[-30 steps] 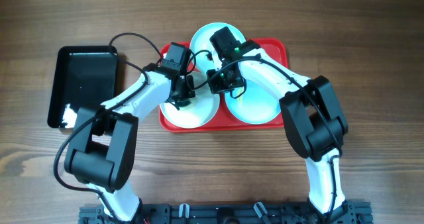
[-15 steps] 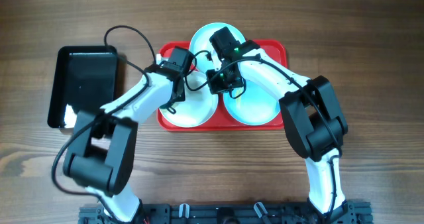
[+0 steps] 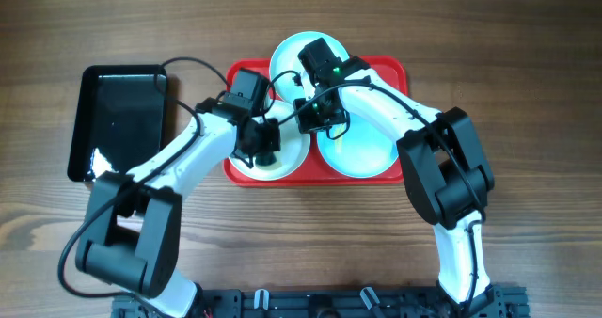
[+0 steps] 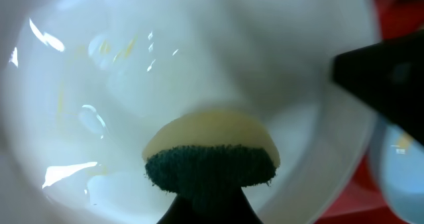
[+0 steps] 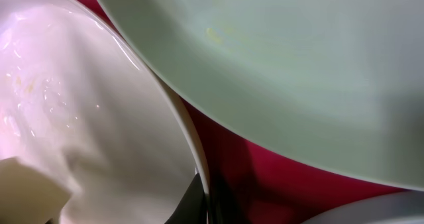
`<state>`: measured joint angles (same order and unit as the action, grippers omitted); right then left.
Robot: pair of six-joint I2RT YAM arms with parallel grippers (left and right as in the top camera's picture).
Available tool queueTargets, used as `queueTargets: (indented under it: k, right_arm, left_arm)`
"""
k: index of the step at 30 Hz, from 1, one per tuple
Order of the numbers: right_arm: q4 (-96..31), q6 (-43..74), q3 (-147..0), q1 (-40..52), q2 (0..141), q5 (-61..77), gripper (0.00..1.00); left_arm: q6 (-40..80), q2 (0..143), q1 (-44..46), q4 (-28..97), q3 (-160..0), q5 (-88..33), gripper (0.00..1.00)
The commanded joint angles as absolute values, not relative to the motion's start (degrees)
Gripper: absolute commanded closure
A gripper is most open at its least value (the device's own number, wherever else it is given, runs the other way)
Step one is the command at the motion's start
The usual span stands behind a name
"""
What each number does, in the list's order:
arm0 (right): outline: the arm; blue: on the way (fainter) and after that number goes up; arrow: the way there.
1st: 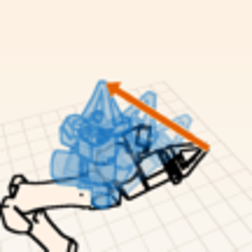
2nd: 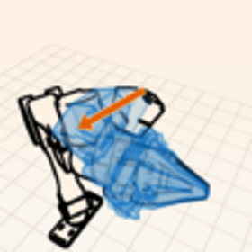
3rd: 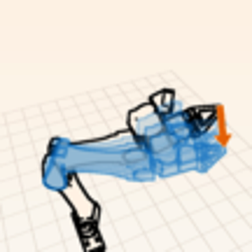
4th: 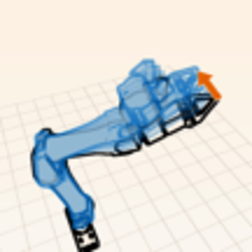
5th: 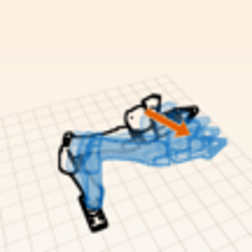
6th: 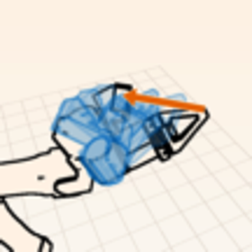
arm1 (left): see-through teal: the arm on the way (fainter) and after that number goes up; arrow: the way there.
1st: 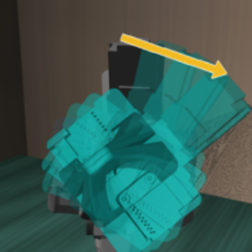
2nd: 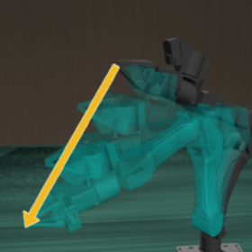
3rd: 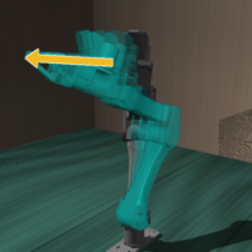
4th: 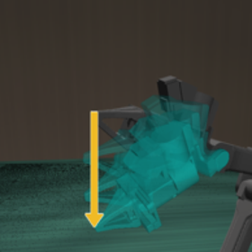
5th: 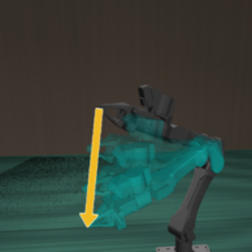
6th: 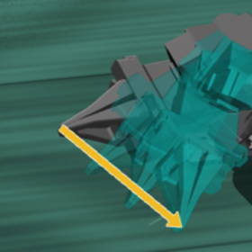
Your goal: Clean dirty plates on tray and stack at the side
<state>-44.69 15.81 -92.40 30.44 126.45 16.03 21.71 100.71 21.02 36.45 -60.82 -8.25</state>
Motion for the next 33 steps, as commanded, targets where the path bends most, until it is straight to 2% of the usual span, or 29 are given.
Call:
queueTargets:
  k: [1, 6, 11, 14, 17, 19, 20, 21, 25, 33]
  right_arm:
    - [-44.97, 16.69, -92.23, 29.91, 128.46, 13.37, 0.96]
    - [-45.17, 16.56, -92.25, 29.93, 128.46, 13.76, 0.96]
    - [-45.89, 15.66, -92.25, 29.93, 128.46, 14.02, 0.96]
    - [-45.95, 15.14, -92.25, 29.93, 128.38, 14.63, 0.96]
    - [-47.09, 15.22, -94.06, 29.93, 128.16, 14.63, 0.96]
    - [-47.59, 15.22, -95.0, 29.93, 127.66, 14.61, 0.96]
    - [-47.64, 15.22, -95.26, 29.93, 127.07, 14.61, 0.96]
    - [-47.62, 15.11, -95.26, 29.93, 125.58, 14.55, 0.96]
    - [-47.62, 15.18, -95.26, 29.98, 121.82, 10.48, 0.96]
    - [-47.29, 14.98, -95.26, 31.7, 110.32, -4.86, 0.96]
  left_arm:
    - [21.85, 103.02, 21.06, 35.75, -59.13, 2.52, 0.96]
    - [21.8, 105.21, 20.99, 32.25, -58.11, 10.61, 0.96]
    - [21.02, 105.23, 20.99, 32.27, -58.13, 32.18, 0.96]
    - [20.97, 104.53, 20.99, 32.36, -58.61, 36.58, 0.96]
    - [21.45, 102.04, 21.06, 32.32, -60.27, 35.97, 0.96]
    - [21.43, 99.18, 20.86, 32.29, -61.23, 31.2, 0.96]
    - [21.43, 97.56, 20.64, 32.29, -61.58, 27.81, 0.96]
    - [21.43, 93.3, 19.79, 32.1, -61.95, 19.11, 0.96]
    - [21.5, 86.59, 16.62, 32.49, -61.95, 7.29, 0.96]
    - [24.86, 83.37, -1.39, 39.55, -61.93, 6.83, 0.96]
